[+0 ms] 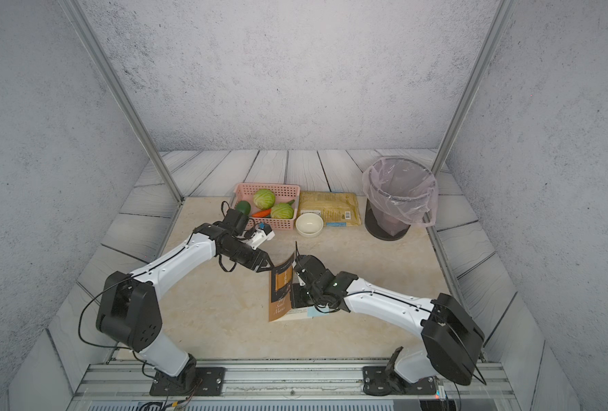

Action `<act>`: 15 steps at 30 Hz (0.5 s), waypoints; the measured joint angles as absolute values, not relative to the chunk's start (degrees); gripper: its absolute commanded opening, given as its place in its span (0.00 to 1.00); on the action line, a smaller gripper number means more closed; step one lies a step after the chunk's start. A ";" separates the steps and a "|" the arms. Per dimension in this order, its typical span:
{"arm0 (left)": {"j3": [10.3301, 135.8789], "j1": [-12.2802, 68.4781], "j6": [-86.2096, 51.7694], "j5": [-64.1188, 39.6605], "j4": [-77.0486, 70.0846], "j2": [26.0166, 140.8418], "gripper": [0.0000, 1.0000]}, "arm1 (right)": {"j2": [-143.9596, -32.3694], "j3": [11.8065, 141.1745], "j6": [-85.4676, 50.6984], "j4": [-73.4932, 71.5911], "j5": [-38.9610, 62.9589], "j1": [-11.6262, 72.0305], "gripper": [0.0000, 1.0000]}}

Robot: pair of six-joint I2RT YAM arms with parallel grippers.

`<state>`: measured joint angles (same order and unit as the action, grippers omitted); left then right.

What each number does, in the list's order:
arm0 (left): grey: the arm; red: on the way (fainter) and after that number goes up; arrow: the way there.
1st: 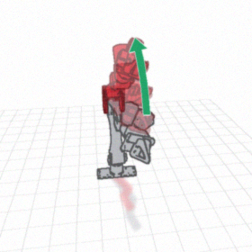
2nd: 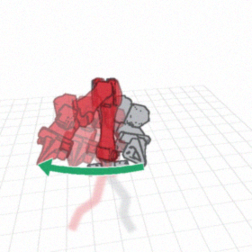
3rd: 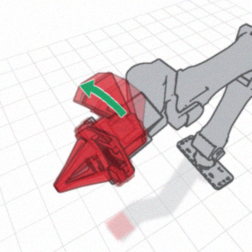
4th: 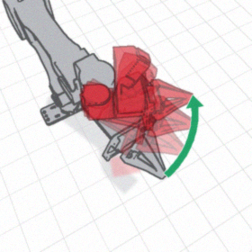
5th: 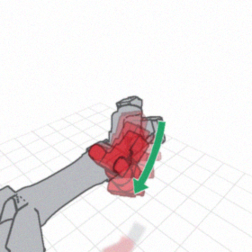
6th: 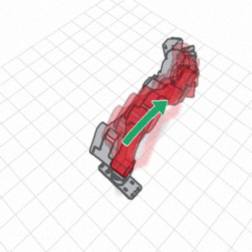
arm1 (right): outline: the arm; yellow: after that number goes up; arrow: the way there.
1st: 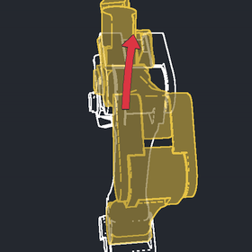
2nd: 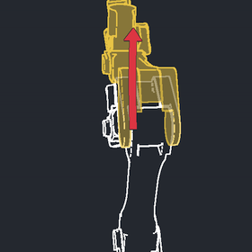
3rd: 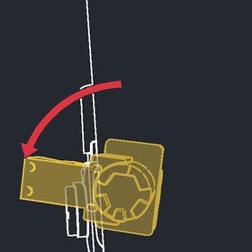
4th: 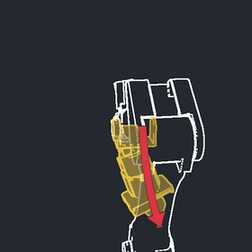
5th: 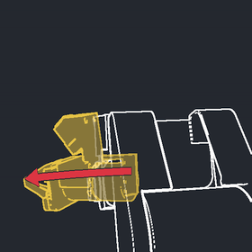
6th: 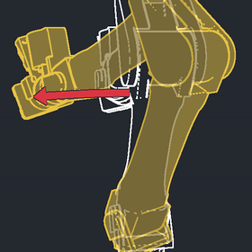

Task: Peel off the used sticky note
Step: Open the book at the center of the board.

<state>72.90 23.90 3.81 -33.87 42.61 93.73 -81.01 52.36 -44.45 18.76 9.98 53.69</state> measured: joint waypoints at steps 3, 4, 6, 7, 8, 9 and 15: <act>73.82 24.32 1.74 -34.17 42.68 94.11 0.44 | -81.19 52.34 -44.53 18.85 9.82 53.80 0.00; 74.43 24.60 0.89 -34.09 42.70 94.37 0.44 | -81.25 52.34 -44.51 18.87 9.80 53.87 0.00; 75.75 25.21 -0.67 -33.87 42.87 95.07 0.44 | -81.60 52.71 -44.36 19.18 9.65 54.00 0.00; 76.44 25.58 -1.61 -33.65 42.94 95.55 0.44 | -81.95 53.10 -44.23 19.38 9.63 54.22 0.00; 76.99 25.89 -2.35 -33.41 43.00 95.94 0.44 | -82.24 53.54 -44.03 19.57 9.47 54.43 0.00; 77.38 26.20 -3.16 -33.06 43.05 96.25 0.44 | -82.52 54.08 -43.83 19.88 9.28 54.76 0.00; 77.65 27.05 -7.70 -31.86 43.31 96.53 0.47 | -84.88 59.20 -41.87 21.93 7.68 57.04 0.00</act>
